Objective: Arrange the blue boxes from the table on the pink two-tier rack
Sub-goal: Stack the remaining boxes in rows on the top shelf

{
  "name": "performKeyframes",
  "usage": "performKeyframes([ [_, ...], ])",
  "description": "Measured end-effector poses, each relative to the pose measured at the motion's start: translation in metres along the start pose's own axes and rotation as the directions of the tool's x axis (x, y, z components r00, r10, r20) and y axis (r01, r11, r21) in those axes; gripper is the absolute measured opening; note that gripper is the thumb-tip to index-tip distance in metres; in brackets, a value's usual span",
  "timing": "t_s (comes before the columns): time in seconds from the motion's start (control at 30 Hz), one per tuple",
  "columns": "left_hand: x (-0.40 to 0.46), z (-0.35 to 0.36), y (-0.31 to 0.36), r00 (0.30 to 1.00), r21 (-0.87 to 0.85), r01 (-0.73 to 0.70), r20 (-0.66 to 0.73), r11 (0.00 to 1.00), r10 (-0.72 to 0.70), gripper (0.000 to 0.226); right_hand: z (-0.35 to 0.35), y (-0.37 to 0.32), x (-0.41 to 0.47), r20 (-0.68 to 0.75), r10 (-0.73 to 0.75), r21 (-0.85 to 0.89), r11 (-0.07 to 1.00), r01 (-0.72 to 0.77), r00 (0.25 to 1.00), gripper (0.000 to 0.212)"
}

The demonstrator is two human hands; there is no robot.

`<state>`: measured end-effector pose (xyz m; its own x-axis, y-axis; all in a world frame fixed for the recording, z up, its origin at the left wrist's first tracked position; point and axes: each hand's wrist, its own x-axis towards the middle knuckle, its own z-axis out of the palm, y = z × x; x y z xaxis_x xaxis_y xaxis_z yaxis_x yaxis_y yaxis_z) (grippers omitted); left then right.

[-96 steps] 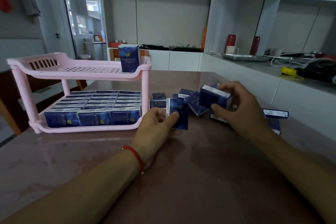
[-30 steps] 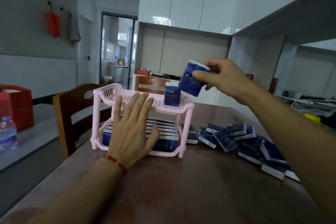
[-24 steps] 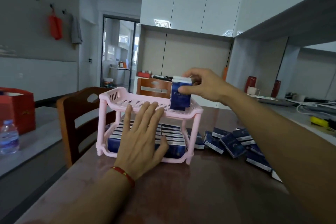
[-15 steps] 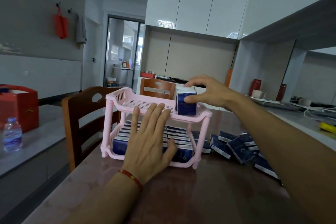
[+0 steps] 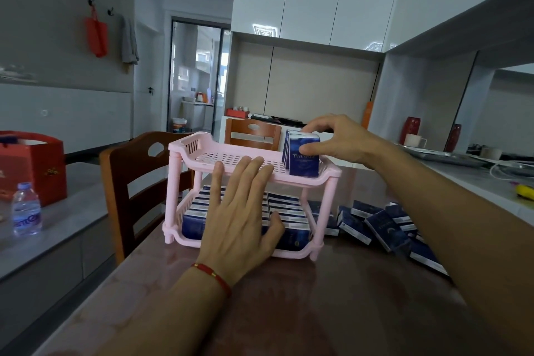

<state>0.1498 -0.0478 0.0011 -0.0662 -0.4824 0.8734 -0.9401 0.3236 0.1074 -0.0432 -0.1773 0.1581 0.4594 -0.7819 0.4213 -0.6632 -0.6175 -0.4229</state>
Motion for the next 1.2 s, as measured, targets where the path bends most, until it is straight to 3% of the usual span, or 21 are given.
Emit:
performKeyframes([
  [0.33, -0.001, -0.001, 0.0, 1.0, 0.008, -0.007, -0.005, 1.0, 0.007, 0.067, 0.001, 0.003, -0.01, 0.01, -0.019, 0.071, 0.997, 0.019, 1.0, 0.047],
  [0.6, -0.001, 0.0, 0.0, 1.0, 0.026, -0.008, -0.001, 1.0, 0.008, 0.067, -0.001, 0.003, -0.009, 0.087, -0.048, -0.047, 0.998, 0.052, 0.995, 0.068],
  [0.77, -0.001, 0.0, -0.001, 1.0, 0.048, -0.015, 0.014, 0.999, 0.015, 0.066, 0.004, 0.004, -0.01, 0.022, -0.083, -0.106, 0.991, 0.085, 0.996, 0.064],
  [1.07, -0.003, -0.001, -0.002, 0.999, 0.064, -0.028, 0.048, 0.998, 0.025, 0.067, -0.001, 0.004, -0.017, 0.042, -0.081, -0.09, 0.992, 0.085, 0.996, 0.063],
  [1.2, -0.002, -0.004, -0.006, 0.998, 0.075, -0.037, 0.046, 0.996, 0.033, 0.069, -0.011, 0.008, -0.031, -0.064, -0.094, -0.069, 0.994, 0.089, 0.994, 0.055],
])
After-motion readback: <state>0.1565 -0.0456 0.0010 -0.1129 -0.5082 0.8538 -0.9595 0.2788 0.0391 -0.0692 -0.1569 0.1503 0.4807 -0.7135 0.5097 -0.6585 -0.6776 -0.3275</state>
